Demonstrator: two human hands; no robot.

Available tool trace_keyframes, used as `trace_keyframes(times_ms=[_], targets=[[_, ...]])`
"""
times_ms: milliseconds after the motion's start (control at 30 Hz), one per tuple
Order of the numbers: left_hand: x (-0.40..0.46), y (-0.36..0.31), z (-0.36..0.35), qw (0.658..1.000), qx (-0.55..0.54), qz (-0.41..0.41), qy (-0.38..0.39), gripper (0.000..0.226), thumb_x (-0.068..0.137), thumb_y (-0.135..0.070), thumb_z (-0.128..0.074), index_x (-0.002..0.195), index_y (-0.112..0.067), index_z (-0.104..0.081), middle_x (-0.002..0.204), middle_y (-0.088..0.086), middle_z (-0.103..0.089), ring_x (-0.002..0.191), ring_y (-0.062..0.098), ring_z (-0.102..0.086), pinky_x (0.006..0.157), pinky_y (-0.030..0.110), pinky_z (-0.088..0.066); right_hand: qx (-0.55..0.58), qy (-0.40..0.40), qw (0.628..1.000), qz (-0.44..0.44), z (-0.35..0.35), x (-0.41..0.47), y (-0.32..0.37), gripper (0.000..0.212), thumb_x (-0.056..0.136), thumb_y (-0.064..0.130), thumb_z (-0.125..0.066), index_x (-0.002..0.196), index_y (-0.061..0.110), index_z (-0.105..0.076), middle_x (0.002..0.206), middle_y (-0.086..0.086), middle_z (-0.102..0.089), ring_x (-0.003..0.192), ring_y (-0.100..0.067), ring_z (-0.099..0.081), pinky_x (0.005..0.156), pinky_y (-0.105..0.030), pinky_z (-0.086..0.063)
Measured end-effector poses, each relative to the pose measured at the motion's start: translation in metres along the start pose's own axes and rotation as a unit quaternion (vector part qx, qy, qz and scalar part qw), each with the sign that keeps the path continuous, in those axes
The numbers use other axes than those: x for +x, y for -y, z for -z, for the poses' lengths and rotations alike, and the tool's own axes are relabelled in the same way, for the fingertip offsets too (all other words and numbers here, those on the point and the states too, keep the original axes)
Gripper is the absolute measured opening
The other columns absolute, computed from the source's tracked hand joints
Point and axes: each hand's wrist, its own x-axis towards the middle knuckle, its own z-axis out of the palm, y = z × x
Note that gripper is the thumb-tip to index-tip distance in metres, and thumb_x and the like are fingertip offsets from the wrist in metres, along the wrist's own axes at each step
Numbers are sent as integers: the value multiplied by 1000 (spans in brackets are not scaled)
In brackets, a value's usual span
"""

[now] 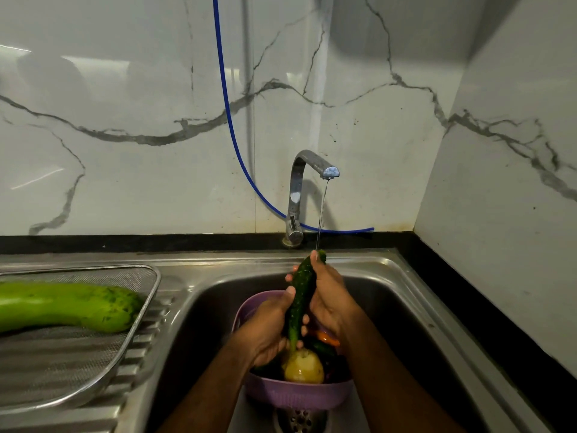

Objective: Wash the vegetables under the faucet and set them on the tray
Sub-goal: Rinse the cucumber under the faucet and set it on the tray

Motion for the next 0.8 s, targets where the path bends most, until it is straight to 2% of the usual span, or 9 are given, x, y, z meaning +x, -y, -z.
trace_keyframes(times_ms=[100,233,367,433,500,633,667,733,800], targets=[[2,7,3,997,38,-63,-12,18,104,-22,-50,115,-9,-53,86,13,-64,71,25,-61,58,37,-53,-15,-57,998,-35,-6,0,3,52,102,61,-44,109,11,-61,110,-21,-72,99,-32,-72,76,-47,-61],[1,10,5,984,103,-125,-74,18,100,-13,-57,116,-13,-51,93,13,-66,72,26,-62,60,37,-51,26,-46,995,-81,-4,0,1,64,101,64,-43,121,6,-61,115,-22,-72,103,-35,-71,69,-46,-60],[-2,4,-2,990,44,-115,-76,19,104,-21,-50,117,-9,-53,84,13,-64,59,19,-59,49,30,-48,38,10,996,-80,3,-6,2,54,105,49,-47,135,5,-58,124,-23,-69,112,-37,-68,85,-52,-57],[-2,2,-4,992,31,-105,-58,24,105,-25,-47,120,-8,-53,84,13,-62,61,20,-59,48,29,-48,22,13,997,-73,4,-4,2,57,104,53,-47,137,7,-57,122,-24,-70,112,-39,-68,95,-55,-56],[-4,2,-3,994,26,-103,-39,25,104,-25,-48,123,-10,-54,91,17,-65,68,24,-61,53,34,-51,1,-5,997,-74,-1,-3,3,66,101,63,-44,131,7,-60,116,-24,-72,107,-40,-70,98,-57,-55],[-3,9,4,978,105,-170,-62,24,99,-16,-57,123,-16,-55,106,9,-72,90,37,-69,81,58,-55,48,-39,996,-65,-8,-3,2,70,98,68,-42,121,5,-63,103,-19,-74,90,-33,-73,78,-52,-61],[-1,11,4,968,140,-192,-75,25,98,-14,-59,123,-17,-54,104,5,-72,90,30,-71,82,54,-57,62,-38,995,-63,-8,-2,1,68,99,67,-42,121,6,-63,103,-18,-74,89,-32,-73,75,-50,-61],[2,13,5,945,210,-226,-104,30,97,-13,-62,124,-20,-54,104,-3,-70,89,12,-71,77,32,-60,78,-37,995,-57,-6,-2,-1,63,101,63,-41,122,7,-62,110,-19,-73,95,-33,-72,80,-52,-61],[6,14,6,924,255,-250,-136,32,95,-15,-64,124,-23,-54,106,-5,-68,92,10,-69,71,23,-55,85,-34,994,-55,-6,-3,-2,56,105,56,-43,121,5,-61,116,-23,-71,102,-35,-71,87,-56,-60]])
